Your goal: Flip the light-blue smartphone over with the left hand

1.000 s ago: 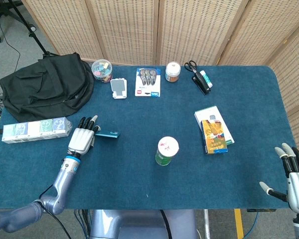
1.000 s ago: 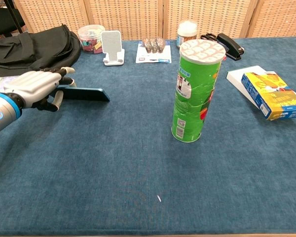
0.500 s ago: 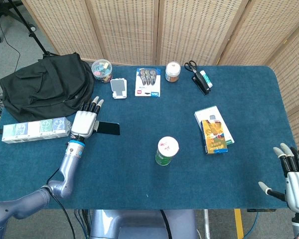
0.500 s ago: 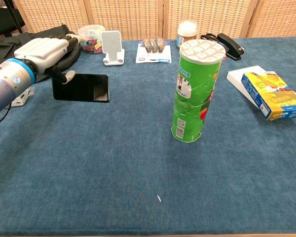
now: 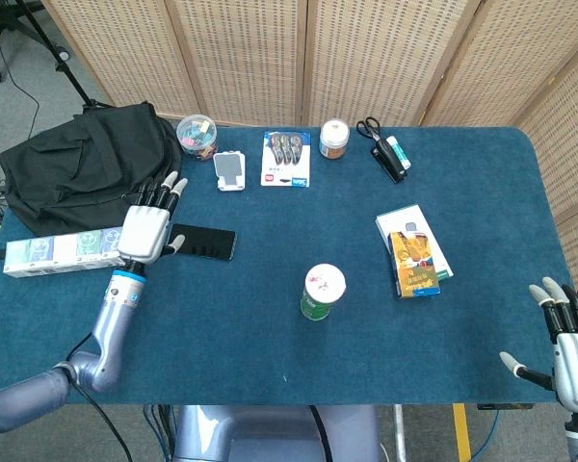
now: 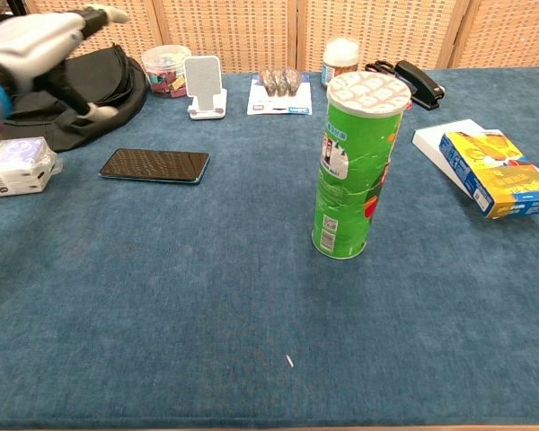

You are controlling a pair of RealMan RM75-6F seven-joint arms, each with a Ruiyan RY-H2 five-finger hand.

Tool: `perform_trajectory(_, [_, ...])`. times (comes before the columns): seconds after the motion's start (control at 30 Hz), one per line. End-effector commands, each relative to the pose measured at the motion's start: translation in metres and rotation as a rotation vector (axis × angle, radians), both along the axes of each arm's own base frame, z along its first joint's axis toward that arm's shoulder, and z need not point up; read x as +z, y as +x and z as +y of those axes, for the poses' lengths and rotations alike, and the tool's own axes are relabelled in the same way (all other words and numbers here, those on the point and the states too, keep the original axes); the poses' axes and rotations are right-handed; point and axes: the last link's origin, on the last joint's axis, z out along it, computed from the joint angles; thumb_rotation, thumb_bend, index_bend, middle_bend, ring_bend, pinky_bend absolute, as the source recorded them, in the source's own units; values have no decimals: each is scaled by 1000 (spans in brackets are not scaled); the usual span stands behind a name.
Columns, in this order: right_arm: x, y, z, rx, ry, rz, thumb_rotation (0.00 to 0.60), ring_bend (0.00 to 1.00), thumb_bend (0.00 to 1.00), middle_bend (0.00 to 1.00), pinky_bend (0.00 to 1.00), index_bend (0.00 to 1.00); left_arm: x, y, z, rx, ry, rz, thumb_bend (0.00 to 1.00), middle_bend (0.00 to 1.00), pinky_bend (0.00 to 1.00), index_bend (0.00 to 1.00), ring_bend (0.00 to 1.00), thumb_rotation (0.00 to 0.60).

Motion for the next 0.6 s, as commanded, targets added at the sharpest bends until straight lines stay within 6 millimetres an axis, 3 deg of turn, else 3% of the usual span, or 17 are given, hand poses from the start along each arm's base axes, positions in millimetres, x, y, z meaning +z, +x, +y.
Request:
perform_trajectory(0.03, [1,0,0,2,-3,-1,600,0,0,0,0,111,36,-25,-39,-7,-3,36,1,0,0,0,0,600])
perform_trajectory(0.2, [1,1,1,9,-7,-2,600,0,0,0,0,111,66,-56,-87,19,-13,31,0,0,0,0,0,600])
perform_trajectory(0.47, [5,2,3,16,-25,-13,600,0,0,0,0,111,93,-100,-151,118,7,17,0,0,0,0,0,600])
perform_trajectory(0.6, [6,2,4,20,-28,-16,600,0,0,0,0,111,98,-107,-164,135,22,-11,0,0,0,0,0,600])
